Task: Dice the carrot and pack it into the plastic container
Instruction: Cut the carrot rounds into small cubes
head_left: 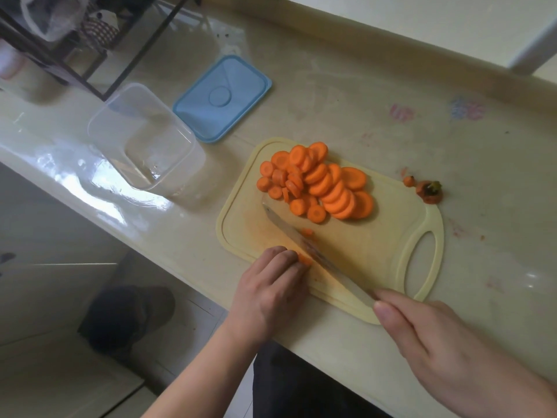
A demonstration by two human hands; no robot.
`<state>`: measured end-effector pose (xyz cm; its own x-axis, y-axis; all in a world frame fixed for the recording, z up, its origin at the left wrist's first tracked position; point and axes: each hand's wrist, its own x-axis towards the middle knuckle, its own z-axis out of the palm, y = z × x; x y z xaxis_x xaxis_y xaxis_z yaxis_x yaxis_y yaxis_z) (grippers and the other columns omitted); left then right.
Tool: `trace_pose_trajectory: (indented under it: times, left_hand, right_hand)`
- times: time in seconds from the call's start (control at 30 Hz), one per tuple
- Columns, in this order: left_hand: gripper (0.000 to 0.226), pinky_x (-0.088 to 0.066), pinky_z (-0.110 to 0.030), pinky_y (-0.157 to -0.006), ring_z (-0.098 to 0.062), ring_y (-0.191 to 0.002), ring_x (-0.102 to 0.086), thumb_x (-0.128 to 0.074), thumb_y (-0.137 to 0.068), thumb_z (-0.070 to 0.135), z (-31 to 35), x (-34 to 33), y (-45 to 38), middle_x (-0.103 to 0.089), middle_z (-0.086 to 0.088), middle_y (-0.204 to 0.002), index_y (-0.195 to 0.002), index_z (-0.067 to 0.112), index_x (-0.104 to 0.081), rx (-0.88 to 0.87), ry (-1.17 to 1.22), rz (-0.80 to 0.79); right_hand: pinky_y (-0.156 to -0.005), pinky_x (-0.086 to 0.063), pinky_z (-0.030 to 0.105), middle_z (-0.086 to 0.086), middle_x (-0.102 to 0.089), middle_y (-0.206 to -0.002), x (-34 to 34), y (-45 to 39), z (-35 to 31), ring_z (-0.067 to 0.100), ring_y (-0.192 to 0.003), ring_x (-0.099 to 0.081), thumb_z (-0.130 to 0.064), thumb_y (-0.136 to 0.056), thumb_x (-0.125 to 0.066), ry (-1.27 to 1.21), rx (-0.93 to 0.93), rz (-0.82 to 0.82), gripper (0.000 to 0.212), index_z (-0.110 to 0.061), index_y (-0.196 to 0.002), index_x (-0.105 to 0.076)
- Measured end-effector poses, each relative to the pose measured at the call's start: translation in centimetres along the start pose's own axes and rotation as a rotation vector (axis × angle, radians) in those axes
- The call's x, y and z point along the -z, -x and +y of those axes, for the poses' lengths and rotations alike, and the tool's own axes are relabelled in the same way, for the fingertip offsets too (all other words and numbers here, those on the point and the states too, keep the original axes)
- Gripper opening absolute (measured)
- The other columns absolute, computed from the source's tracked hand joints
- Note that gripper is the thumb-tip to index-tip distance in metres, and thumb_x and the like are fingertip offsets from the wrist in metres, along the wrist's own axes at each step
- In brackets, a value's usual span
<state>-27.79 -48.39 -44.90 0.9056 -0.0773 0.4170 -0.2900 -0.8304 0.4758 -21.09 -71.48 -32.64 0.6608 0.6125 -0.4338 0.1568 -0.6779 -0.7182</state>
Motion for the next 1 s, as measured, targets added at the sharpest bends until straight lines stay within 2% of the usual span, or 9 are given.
trace_pose_trajectory:
  times: [0.13,0.27,0.43,0.5,0.57,0.63,0.73,0.9,1.0]
  left_hand:
    - [0.011,-0.055,-0.039,-0.085,-0.034,-0.096,-0.067,-0.074,-0.088,0.002,0.0,0.0,-0.1,-0.071,-0.015,-0.102,-0.098,-0.004,-0.076,0.002,0.015,-0.002]
    - [0.013,-0.054,-0.040,-0.084,-0.034,-0.096,-0.067,-0.070,-0.092,0.006,0.0,0.0,0.1,-0.072,-0.015,-0.104,-0.098,-0.005,-0.076,-0.009,0.027,0.006]
    - [0.015,-0.055,-0.038,-0.083,-0.033,-0.096,-0.067,-0.075,-0.087,0.002,0.1,0.1,-0.1,-0.073,-0.015,-0.105,-0.102,-0.004,-0.077,-0.016,0.032,0.025]
    - [0.020,-0.055,-0.038,-0.083,-0.032,-0.095,-0.066,-0.078,-0.083,-0.002,0.0,0.1,-0.1,-0.073,-0.015,-0.105,-0.103,-0.003,-0.077,-0.011,0.034,0.019]
    - [0.017,-0.055,-0.040,-0.081,-0.032,-0.093,-0.067,-0.078,-0.085,0.000,-0.1,0.1,0.0,-0.073,-0.014,-0.105,-0.102,-0.003,-0.077,-0.011,0.012,0.011]
    - [0.014,-0.055,-0.041,-0.081,-0.033,-0.093,-0.067,-0.078,-0.086,0.004,-0.1,0.2,0.4,-0.073,-0.013,-0.102,-0.099,-0.001,-0.077,-0.008,-0.012,0.010]
    - [0.014,-0.055,-0.040,-0.086,-0.033,-0.096,-0.067,-0.077,-0.087,0.004,0.0,0.5,0.8,-0.072,-0.015,-0.101,-0.100,-0.002,-0.077,-0.003,-0.021,0.002]
    - [0.019,-0.053,-0.035,-0.090,-0.033,-0.100,-0.064,-0.080,-0.084,-0.002,0.3,0.8,0.6,-0.070,-0.016,-0.102,-0.102,-0.005,-0.075,-0.021,-0.031,-0.035]
    - [0.016,-0.053,-0.035,-0.090,-0.032,-0.101,-0.063,-0.077,-0.086,0.000,0.4,0.6,0.0,-0.070,-0.016,-0.102,-0.101,-0.005,-0.075,-0.006,-0.053,-0.038]
  right_hand:
    - [-0.070,-0.048,0.022,-0.011,-0.066,-0.080,-0.4,1.0,0.4,0.002,-0.078,-0.062,-0.075,-0.082,-0.011,-0.003,-0.046,-0.041,0.057,-0.048,-0.113,-0.050]
    - [-0.083,-0.048,0.019,-0.022,-0.068,-0.093,-0.6,2.0,1.2,-0.008,-0.094,-0.060,-0.078,-0.079,-0.008,0.005,-0.095,-0.059,0.058,-0.058,-0.117,-0.047]
    - [-0.078,-0.051,0.030,-0.008,-0.067,-0.089,-1.4,1.7,1.2,0.005,-0.086,-0.063,-0.083,-0.072,0.005,0.103,-0.103,-0.042,0.064,-0.059,-0.115,-0.035]
    - [-0.074,-0.051,0.036,-0.007,-0.064,-0.082,-1.9,0.6,0.9,0.010,-0.081,-0.062,-0.079,-0.077,0.004,0.138,-0.045,-0.030,0.067,-0.046,-0.118,-0.038]
    - [-0.067,-0.049,0.038,-0.003,-0.061,-0.073,-1.7,-0.6,0.7,0.012,-0.070,-0.060,-0.070,-0.088,-0.006,0.105,0.014,-0.014,0.060,-0.033,-0.107,-0.048]
    - [-0.062,-0.045,0.034,0.000,-0.058,-0.071,-1.1,-0.9,0.6,0.014,-0.062,-0.057,-0.063,-0.093,-0.012,0.089,0.002,-0.008,0.056,-0.025,-0.097,-0.053]
    - [-0.056,-0.039,0.029,0.004,-0.053,-0.068,-0.6,-0.5,1.0,0.018,-0.057,-0.052,-0.067,-0.090,-0.013,0.072,-0.033,-0.002,0.063,-0.019,-0.090,-0.053]
    - [-0.058,-0.042,0.033,0.008,-0.054,-0.068,-0.4,-0.2,1.0,0.019,-0.057,-0.051,-0.069,-0.088,-0.014,0.058,-0.049,-0.005,0.067,-0.018,-0.097,-0.056]
    - [-0.052,-0.038,0.026,0.005,-0.051,-0.062,-0.1,-0.2,0.9,0.016,-0.053,-0.049,-0.069,-0.087,-0.014,0.052,-0.053,0.012,0.066,-0.019,-0.097,-0.057]
